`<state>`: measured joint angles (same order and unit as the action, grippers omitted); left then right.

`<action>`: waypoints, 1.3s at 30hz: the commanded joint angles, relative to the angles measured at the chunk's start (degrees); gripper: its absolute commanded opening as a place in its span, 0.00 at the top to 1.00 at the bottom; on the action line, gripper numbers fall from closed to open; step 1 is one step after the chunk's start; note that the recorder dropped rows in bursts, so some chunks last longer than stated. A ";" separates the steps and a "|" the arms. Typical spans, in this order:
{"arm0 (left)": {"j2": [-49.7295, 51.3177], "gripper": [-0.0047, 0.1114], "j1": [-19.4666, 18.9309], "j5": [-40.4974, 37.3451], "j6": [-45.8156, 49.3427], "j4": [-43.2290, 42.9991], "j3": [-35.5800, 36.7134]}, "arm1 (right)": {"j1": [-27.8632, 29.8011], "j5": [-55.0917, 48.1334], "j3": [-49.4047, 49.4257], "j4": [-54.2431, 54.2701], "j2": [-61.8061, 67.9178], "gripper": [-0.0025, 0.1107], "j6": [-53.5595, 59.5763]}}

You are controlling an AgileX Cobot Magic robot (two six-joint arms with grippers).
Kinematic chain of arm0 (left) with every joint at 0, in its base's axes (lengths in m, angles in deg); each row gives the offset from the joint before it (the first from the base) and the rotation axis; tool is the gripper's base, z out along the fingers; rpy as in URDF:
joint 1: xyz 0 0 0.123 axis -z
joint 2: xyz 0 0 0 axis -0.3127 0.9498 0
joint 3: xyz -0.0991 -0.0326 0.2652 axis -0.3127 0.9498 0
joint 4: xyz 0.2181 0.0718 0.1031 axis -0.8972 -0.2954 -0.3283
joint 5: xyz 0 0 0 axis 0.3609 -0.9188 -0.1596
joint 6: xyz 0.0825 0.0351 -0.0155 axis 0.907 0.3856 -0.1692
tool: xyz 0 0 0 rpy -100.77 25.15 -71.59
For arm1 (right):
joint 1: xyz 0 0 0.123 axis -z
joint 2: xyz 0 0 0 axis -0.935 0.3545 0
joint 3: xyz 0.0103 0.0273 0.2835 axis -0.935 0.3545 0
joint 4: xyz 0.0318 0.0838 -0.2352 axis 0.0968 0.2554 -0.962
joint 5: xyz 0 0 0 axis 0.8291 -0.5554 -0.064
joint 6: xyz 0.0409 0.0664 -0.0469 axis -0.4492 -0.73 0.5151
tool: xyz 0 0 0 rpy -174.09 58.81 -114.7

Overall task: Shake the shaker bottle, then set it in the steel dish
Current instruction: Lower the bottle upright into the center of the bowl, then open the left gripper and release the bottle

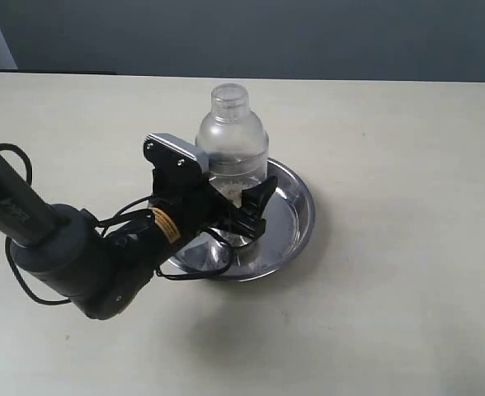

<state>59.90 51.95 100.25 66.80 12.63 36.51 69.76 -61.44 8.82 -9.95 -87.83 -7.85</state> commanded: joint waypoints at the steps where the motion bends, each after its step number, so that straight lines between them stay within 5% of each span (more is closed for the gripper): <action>1: 0.34 0.43 0.15 -1.00 0.11 -0.47 0.07 | -0.01 0.48 0.12 -0.10 -0.25 0.98 0.00; 16: 0.09 0.11 0.15 -1.00 0.72 -0.72 0.20 | -0.01 0.48 0.12 -0.10 -0.25 0.98 0.00; 39: -8.86 0.10 0.15 -1.00 4.90 -0.19 0.20 | -0.01 0.48 0.12 -0.10 -0.25 0.98 0.00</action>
<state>52.45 51.95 98.81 71.01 11.38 36.51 69.76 -61.44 8.82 -9.95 -87.83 -7.85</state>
